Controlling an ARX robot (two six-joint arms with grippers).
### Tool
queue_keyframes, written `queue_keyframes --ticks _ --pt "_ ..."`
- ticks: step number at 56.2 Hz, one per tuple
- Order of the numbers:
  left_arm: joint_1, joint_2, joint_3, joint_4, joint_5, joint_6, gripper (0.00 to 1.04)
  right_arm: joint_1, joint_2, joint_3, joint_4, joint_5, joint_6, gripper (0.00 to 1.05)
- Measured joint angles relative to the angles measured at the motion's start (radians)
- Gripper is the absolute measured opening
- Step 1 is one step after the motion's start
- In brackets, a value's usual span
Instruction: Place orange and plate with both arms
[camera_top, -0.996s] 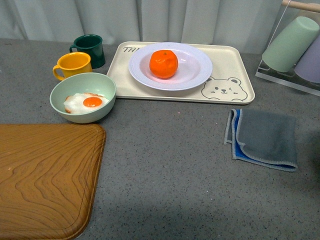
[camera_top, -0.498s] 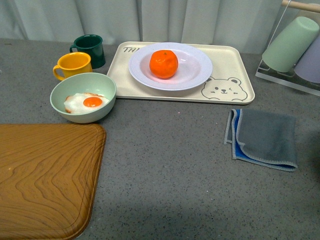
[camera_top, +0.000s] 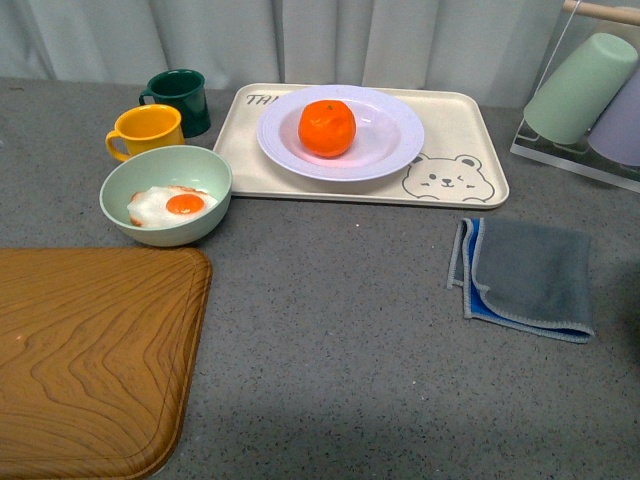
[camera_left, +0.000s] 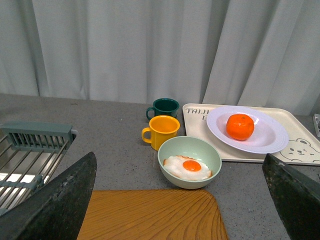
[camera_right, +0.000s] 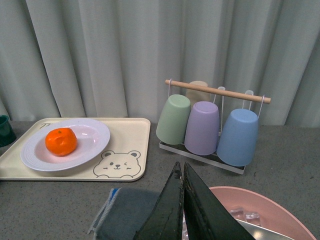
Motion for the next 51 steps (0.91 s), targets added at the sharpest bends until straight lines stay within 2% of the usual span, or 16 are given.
queue_keyframes --ticks 9,37,43,51 --pt "0.000 0.000 0.000 0.000 0.000 0.000 0.98 0.000 -0.093 0.000 -0.090 0.000 0.000 0.01" --pt "0.000 0.000 0.000 0.000 0.000 0.000 0.98 0.000 -0.243 0.000 -0.240 0.000 0.000 0.01" --pt "0.000 0.000 0.000 0.000 0.000 0.000 0.98 0.000 -0.369 0.000 -0.401 -0.003 0.000 0.01" --pt "0.000 0.000 0.000 0.000 0.000 0.000 0.98 0.000 -0.411 0.000 -0.414 -0.003 -0.001 0.01"
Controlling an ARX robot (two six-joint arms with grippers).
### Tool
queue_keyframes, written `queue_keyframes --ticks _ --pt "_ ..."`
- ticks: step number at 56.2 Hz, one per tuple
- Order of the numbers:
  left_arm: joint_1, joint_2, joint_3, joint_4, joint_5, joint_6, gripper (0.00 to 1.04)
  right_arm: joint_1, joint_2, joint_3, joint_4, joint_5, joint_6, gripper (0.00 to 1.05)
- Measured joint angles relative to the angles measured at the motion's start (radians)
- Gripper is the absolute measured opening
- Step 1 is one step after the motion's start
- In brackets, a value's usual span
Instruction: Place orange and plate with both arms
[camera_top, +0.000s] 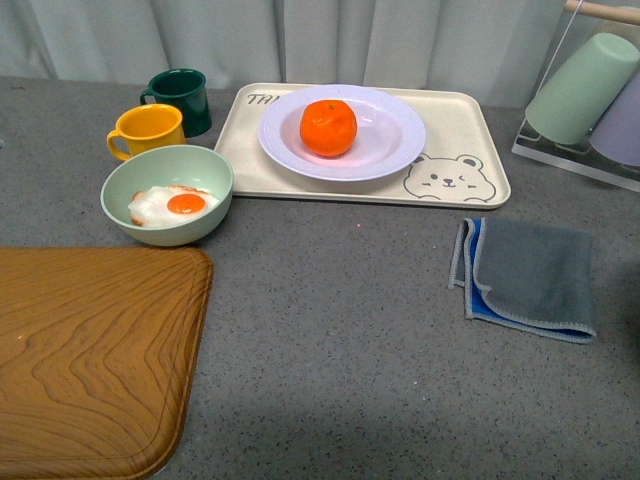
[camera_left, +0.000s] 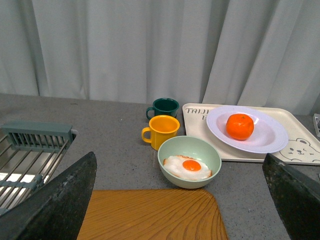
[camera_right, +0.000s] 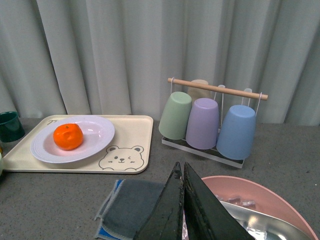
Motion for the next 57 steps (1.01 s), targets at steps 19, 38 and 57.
queue_keyframes --ticks 19,38,57 --pt "0.000 0.000 0.000 0.000 0.000 0.000 0.98 0.000 -0.001 0.000 0.000 0.000 0.000 0.69" --pt "0.000 0.000 0.000 0.000 0.000 0.000 0.98 0.000 -0.001 0.000 0.000 0.000 0.000 0.95" --pt "0.000 0.000 0.000 0.000 0.000 0.000 0.98 0.000 -0.001 0.000 0.000 0.000 0.000 0.95"
